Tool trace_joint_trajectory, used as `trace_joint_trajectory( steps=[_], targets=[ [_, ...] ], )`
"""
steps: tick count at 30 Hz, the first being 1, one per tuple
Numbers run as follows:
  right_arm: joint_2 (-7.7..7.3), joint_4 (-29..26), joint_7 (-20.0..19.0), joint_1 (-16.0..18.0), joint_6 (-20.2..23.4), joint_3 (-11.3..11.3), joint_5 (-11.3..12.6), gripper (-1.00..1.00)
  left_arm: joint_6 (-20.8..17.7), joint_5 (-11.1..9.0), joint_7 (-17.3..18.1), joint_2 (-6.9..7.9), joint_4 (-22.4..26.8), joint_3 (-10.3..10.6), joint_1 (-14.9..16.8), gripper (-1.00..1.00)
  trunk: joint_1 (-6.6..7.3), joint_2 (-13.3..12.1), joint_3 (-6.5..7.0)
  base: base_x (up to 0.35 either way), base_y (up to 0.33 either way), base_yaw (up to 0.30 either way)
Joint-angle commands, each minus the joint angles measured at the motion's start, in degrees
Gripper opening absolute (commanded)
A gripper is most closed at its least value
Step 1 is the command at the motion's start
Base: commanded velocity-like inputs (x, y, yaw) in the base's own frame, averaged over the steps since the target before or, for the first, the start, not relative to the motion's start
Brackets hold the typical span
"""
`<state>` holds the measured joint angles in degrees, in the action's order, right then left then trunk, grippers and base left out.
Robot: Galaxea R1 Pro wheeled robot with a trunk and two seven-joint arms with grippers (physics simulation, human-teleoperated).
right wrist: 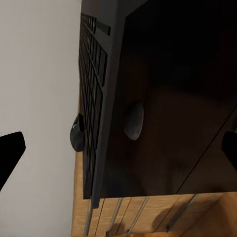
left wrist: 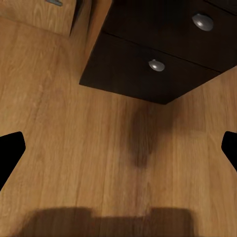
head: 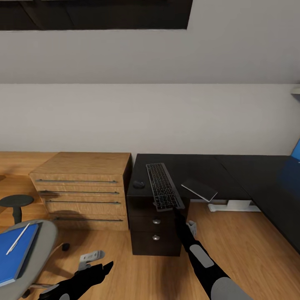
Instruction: In the bedroom, organize the workspace by keeping the computer under the desk, ensuring the monitor is on the desk, placing the keyboard on the desk next to the monitor, placing the mouse on the desk next to the keyboard, moving the folder from the swivel chair onto the desk next to the mouse, stacking the notebook on top of the folder with the pen on top of the notebook, and positioning the swivel chair next to the desk.
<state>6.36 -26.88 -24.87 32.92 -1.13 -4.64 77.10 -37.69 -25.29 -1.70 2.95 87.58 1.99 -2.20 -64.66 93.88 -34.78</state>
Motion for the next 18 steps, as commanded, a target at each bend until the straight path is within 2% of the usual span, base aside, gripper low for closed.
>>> trace_joint_trajectory(
  steps=[1, 8, 15, 18],
  targets=[
    [-0.03, 0.1, -0.2, 0.0, -0.1, -0.3, 0.6, 1.0, -0.2, -0.3, -0.1, 0.04, 0.1, 0.1, 0.0, 1.0, 0.0, 0.0, -0.04, 0.003, 0.0, 0.0],
    [-0.03, 0.1, -0.2, 0.0, -0.1, -0.3, 0.6, 1.0, -0.2, -0.3, -0.3, 0.04, 0.4, 0.2, 0.0, 1.0, 0.0, 0.0, -0.04, 0.001, 0.0, 0.0],
    [-0.03, 0.1, -0.2, 0.0, -0.1, -0.4, 0.7, 1.0, -0.2, -0.3, -0.6, 0.04, 0.4, 0.2, 0.0, 1.0, -1.54, 2.8, -1.3, 0.0, 0.0, 0.0],
    [-0.03, 0.1, -0.2, 0.0, -0.1, -0.4, 0.7, 1.0, -0.2, -0.3, -0.7, 0.04, 0.4, 0.2, 0.0, 1.0, -1.54, 2.8, -1.3, 0.0, 0.0, 0.0]
  ],
)
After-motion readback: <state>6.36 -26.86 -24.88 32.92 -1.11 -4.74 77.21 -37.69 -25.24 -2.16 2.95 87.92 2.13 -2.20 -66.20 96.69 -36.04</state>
